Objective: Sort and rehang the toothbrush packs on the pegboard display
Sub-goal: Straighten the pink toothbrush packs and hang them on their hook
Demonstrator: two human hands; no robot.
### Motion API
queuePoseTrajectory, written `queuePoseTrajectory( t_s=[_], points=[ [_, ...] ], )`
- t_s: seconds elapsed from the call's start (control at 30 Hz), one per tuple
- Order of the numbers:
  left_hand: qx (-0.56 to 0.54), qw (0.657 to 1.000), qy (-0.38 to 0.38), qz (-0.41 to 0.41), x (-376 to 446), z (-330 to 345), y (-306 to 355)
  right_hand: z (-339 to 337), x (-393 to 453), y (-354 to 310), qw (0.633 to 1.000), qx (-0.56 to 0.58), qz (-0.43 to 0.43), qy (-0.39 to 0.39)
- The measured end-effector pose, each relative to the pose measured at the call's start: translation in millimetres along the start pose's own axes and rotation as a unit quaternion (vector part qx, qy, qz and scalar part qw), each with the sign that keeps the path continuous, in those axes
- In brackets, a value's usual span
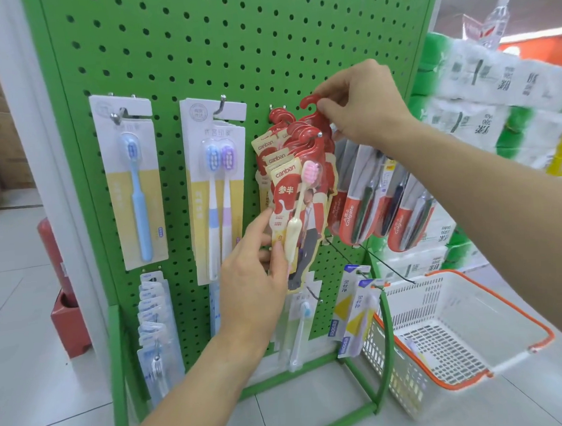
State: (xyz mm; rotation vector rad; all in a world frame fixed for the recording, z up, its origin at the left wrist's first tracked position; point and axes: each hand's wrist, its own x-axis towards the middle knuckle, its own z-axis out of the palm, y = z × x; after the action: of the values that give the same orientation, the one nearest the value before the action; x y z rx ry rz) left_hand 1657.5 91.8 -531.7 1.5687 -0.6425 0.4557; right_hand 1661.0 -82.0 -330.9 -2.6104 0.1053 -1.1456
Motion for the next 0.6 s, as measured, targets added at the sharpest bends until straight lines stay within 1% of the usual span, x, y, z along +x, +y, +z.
queuePoseTrajectory(
  t_s=[0.1, 0.2, 0.27, 0.33, 0.4, 0.47, 0.5, 0.53, 0.6],
  points=[
    [0.019, 1.0, 0.006, -0.018, -2, 1, 3, -9, -9, 1, 0.994, 0.021, -0.035, 0.106],
    [0.03, 0.999, 0.013, -0.012, -4, 1, 5, -20, -16, 0, 0.968, 0.075, -0.072, 0.226],
    [0.031, 0.999, 0.014, -0.012, -4, 1, 5, -25, -22, 0, 0.954, 0.089, -0.083, 0.273],
    [0.021, 0.999, 0.028, -0.017, -6, 0, 8, -26, -31, 1, 0.949, 0.096, -0.087, 0.287],
    [-0.003, 0.998, 0.063, -0.01, -10, -2, 14, -25, -47, 0, 0.949, 0.111, -0.09, 0.283],
    [-0.018, 0.994, 0.101, 0.036, -12, -6, 24, -20, -67, -4, 0.95, 0.134, -0.092, 0.268],
    [-0.028, 0.992, 0.106, 0.064, -14, -9, 30, -18, -78, -6, 0.95, 0.147, -0.089, 0.259],
    [-0.036, 0.99, 0.1, 0.089, -16, -11, 36, -15, -89, -8, 0.951, 0.16, -0.083, 0.25],
    [-0.042, 0.99, 0.059, 0.121, -23, -14, 46, -9, -112, -10, 0.955, 0.175, -0.07, 0.227]
  ],
)
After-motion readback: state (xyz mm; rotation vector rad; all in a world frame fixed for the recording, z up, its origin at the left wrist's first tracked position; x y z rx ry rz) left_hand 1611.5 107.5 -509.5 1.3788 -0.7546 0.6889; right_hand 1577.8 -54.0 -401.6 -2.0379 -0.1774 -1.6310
